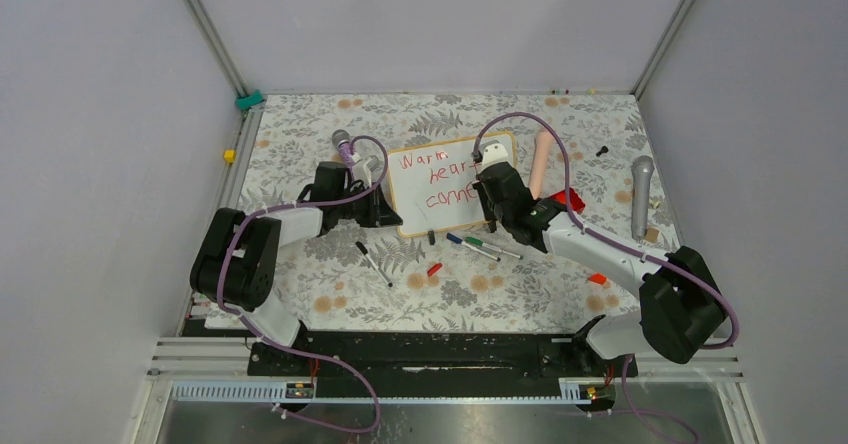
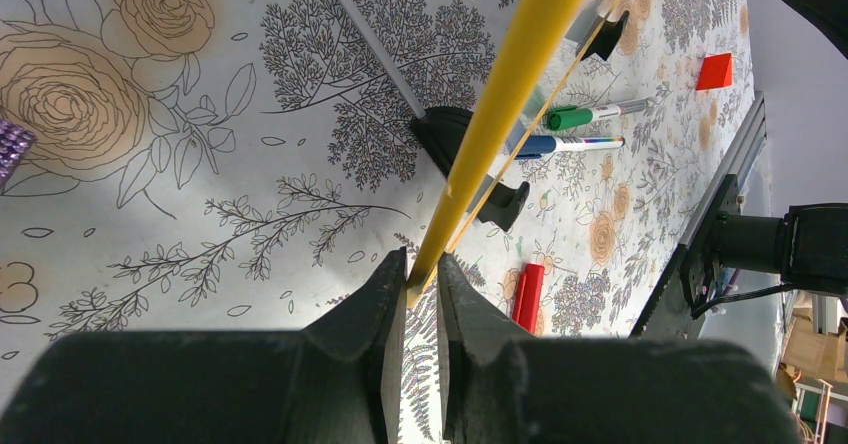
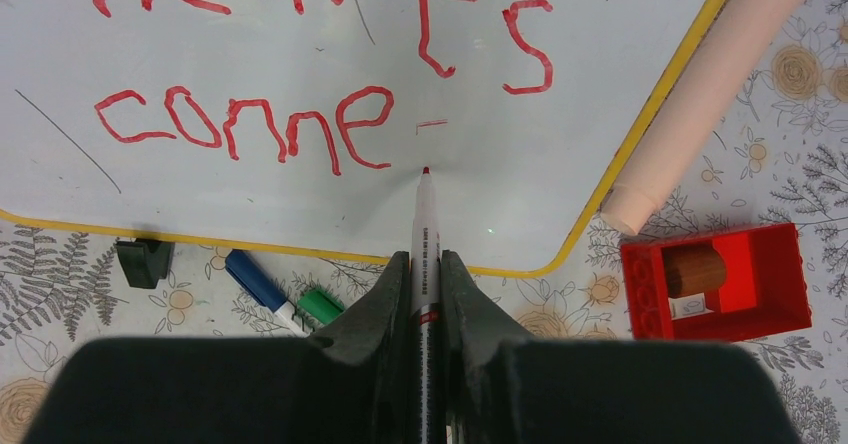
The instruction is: Write a sentence on the whiteboard
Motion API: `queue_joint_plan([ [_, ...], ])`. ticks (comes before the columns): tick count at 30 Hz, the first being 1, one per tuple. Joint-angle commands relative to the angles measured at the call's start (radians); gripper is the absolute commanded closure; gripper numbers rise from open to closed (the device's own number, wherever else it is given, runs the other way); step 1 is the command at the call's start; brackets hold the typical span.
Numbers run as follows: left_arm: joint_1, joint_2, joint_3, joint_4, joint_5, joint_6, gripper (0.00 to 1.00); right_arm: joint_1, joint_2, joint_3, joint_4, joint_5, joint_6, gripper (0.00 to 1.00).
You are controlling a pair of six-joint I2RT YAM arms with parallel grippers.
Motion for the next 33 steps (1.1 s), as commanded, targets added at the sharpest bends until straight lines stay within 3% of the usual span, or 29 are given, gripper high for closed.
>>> queue_joint_plan([
  [1, 0.008, 0.005, 0.035, 0.015, -0.034, 0.01, 0.99, -0.008, -0.025, 0.011, 0.004, 0.042, -0.005, 1.0],
  [33, 0.008, 0.007, 0.035, 0.017, -0.033, 0.01, 0.99, -0.008, 0.035, 0.083, 0.03, -0.013, 0.002, 1.0],
])
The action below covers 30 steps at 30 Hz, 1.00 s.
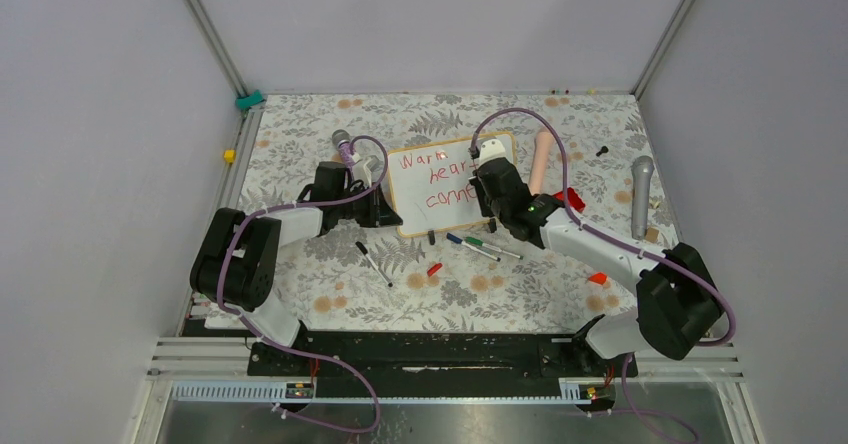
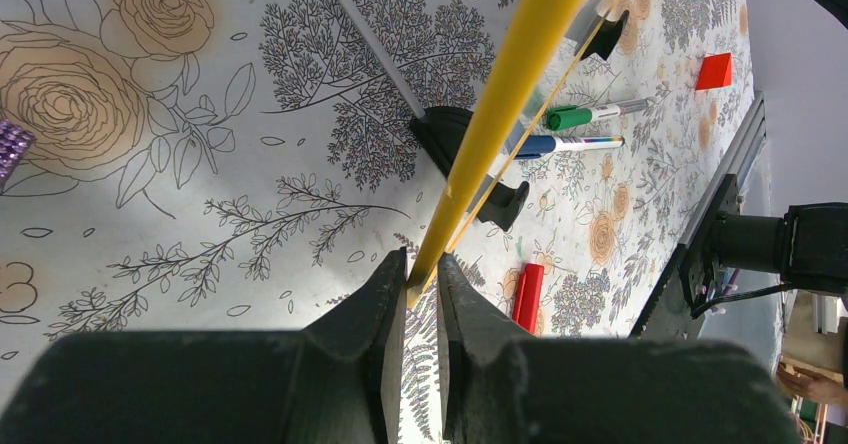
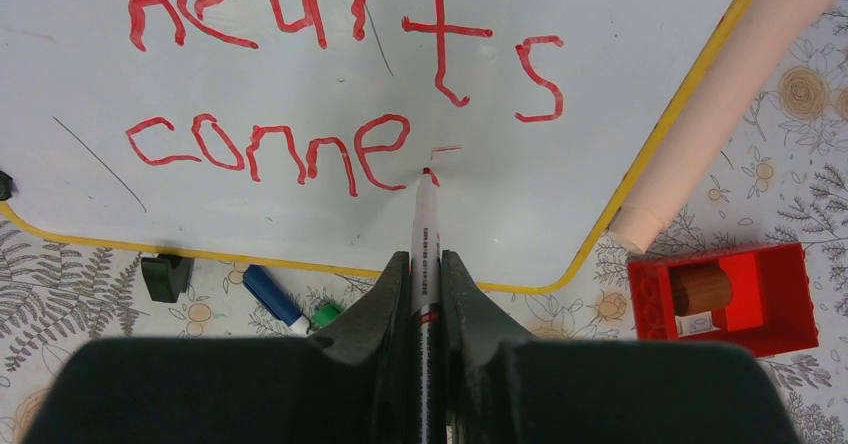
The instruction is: Write a sentence on the whiteboard
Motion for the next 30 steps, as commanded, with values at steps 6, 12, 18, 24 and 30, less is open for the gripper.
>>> queue_joint_plan([
  [6, 0.008, 0.008, 0.035, 0.017, -0.034, 0.01, 0.99, -0.006, 0.016, 0.057, 0.032, 0.006, -0.002, 1.0],
  [12, 0.008, 0.007, 0.035, 0.016, -0.033, 0.01, 0.99, -0.007, 0.015, 0.058, 0.044, 0.019, -0.006, 1.0],
  [18, 0.008, 0.008, 0.035, 0.016, -0.032, 0.01, 0.99, -0.008, 0.011, 0.062, 0.043, 0.03, -0.013, 1.0],
  [24, 0.008, 0.006, 0.035, 0.016, -0.033, 0.01, 0.99, -0.012, 0.008, 0.06, 0.051, 0.032, -0.012, 1.0],
  [30, 0.007, 0.006, 0.035, 0.016, -0.033, 0.011, 0.99, -0.017, 0.007, 0.067, 0.054, 0.032, -0.015, 1.0],
])
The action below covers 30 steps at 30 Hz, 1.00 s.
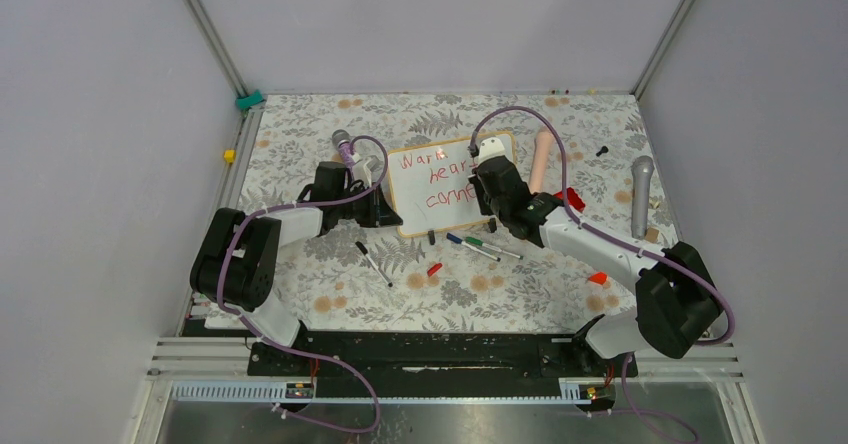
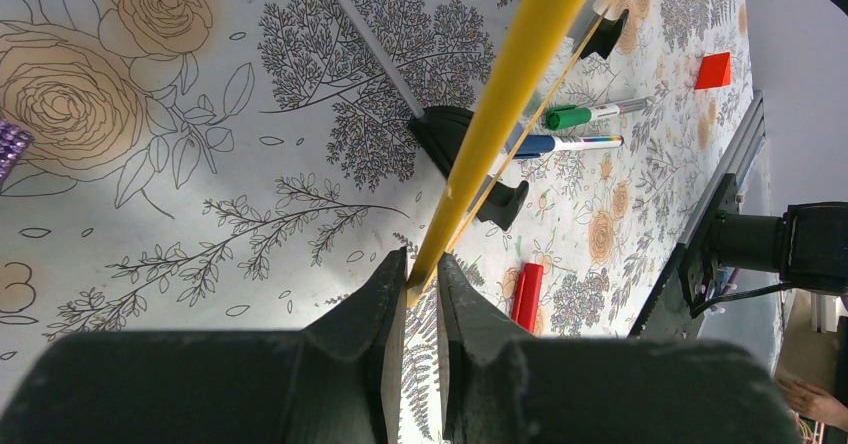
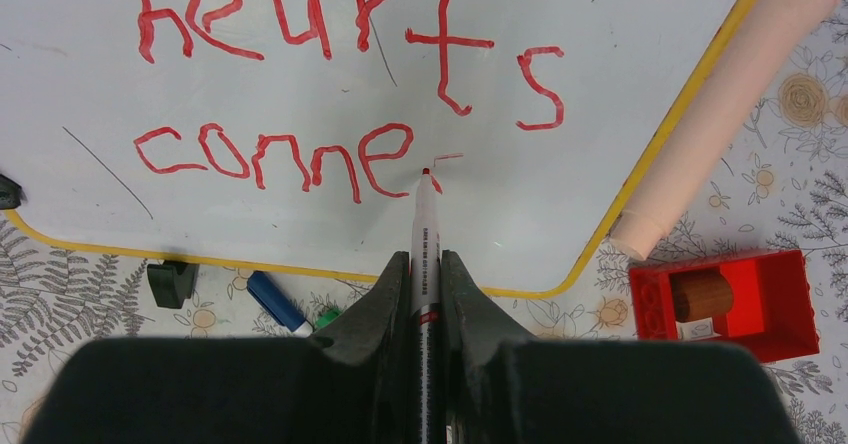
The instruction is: Write a sentence on the whiteboard
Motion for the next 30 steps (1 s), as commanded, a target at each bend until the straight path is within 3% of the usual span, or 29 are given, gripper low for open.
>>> queue_joint_plan([
  [1, 0.008, 0.006, 0.035, 0.016, -0.035, 0.01, 0.99, -0.017, -0.002, 0.055, 0.052, 0.036, -0.014, 1.0],
  [30, 0.008, 0.004, 0.035, 0.013, -0.034, 0.011, 0.99, -0.041, -0.028, 0.041, 0.042, 0.022, -0.008, 1.0],
])
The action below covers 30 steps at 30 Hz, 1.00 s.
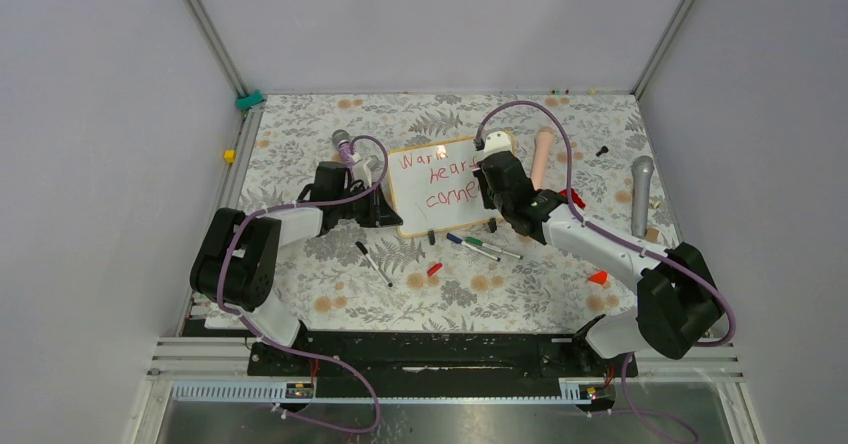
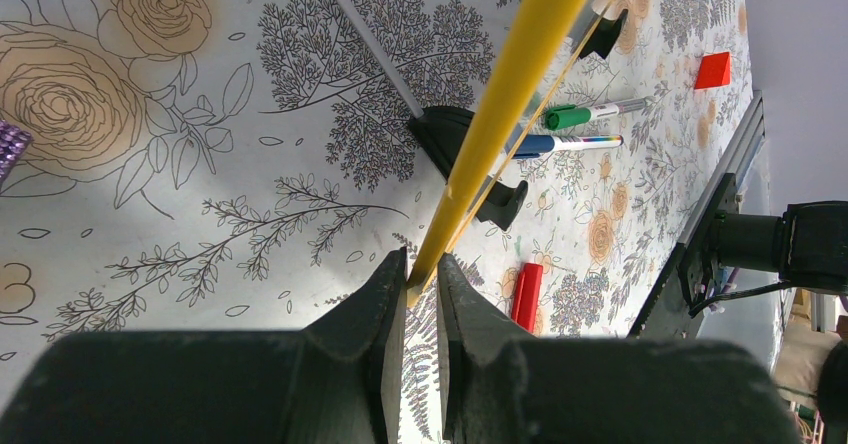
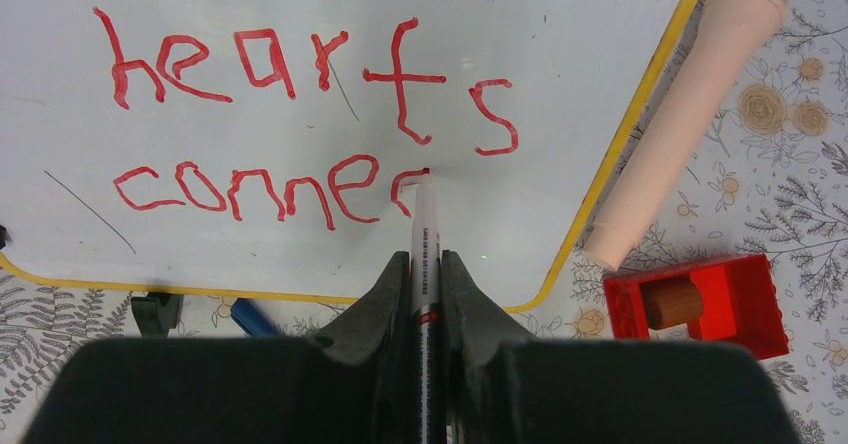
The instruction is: Write a sentence on the whiteboard
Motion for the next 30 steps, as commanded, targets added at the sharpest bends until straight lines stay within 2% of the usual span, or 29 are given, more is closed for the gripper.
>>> queue_joint_plan([
  [1, 0.007, 0.005, 0.033, 0.014, -0.035, 0.011, 0.99, -0.013, -0.022, 0.026, 0.023, -0.008, 0.002, 1.0],
  [15, 0.007, 0.008, 0.033, 0.016, -0.036, 0.01, 0.99, -0.013, -0.125, -0.057, 0.035, -0.104, 0.046, 1.0],
  [30, 0.008, 0.006, 0.033, 0.018, -0.033, 0.01, 1.0, -0.013, -0.052, -0.052, -0.007, -0.096, 0.056, 1.0],
])
